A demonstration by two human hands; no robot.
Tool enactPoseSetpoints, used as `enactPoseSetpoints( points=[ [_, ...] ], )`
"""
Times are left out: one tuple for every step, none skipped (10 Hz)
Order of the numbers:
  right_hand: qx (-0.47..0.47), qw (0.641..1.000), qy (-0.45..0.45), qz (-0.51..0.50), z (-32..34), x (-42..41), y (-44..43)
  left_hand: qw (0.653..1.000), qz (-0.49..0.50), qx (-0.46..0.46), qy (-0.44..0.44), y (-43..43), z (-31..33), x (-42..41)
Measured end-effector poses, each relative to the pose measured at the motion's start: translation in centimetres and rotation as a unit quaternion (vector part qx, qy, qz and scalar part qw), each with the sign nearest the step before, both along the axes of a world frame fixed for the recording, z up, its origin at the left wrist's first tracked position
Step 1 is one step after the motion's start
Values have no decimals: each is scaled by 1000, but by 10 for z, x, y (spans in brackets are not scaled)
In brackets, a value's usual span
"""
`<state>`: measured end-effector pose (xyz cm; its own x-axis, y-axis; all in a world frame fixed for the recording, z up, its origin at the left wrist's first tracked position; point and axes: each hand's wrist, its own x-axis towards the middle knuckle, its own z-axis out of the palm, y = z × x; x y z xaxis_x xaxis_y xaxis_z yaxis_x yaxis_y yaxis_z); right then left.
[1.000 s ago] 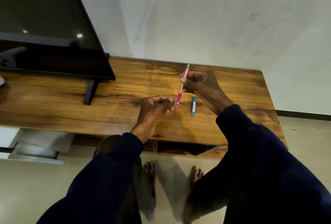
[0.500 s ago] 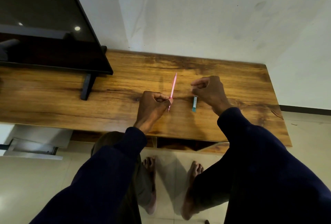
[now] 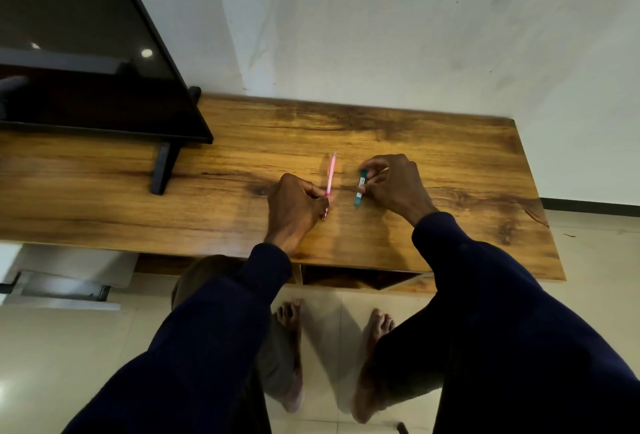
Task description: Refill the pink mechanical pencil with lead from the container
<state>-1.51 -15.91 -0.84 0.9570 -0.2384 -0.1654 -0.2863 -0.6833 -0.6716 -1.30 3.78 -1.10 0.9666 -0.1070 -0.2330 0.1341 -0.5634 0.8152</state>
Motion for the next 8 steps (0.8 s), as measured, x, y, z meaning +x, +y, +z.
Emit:
enactPoseSetpoints(
  points=[
    [8, 1000, 2, 14, 2, 5, 0, 1000, -1, -6, -3, -1, -1, 2],
    [15, 999, 6, 33, 5, 7, -1, 1000, -2, -18, -6, -1, -2, 5],
    [-4, 998, 8, 66, 7, 7, -2, 1000, 5, -27, 4, -1, -2, 5],
    [-8, 996, 12, 87, 9, 6, -2, 999, 8, -36, 11, -1, -1, 4],
    [-1, 995, 5, 97, 9, 4, -2, 999, 9, -37, 6, 0, -2, 3],
    [9, 996, -10, 91, 8, 2, -1, 999, 10, -52, 11, 1, -1, 2],
    [8, 997, -32, 72, 6, 0, -3, 999, 9, -46, -2, 6, 0, 4],
    [2, 999, -26, 44, 8, -4, -4, 998, 22, -49, -22, 11, 6, 4]
  ],
)
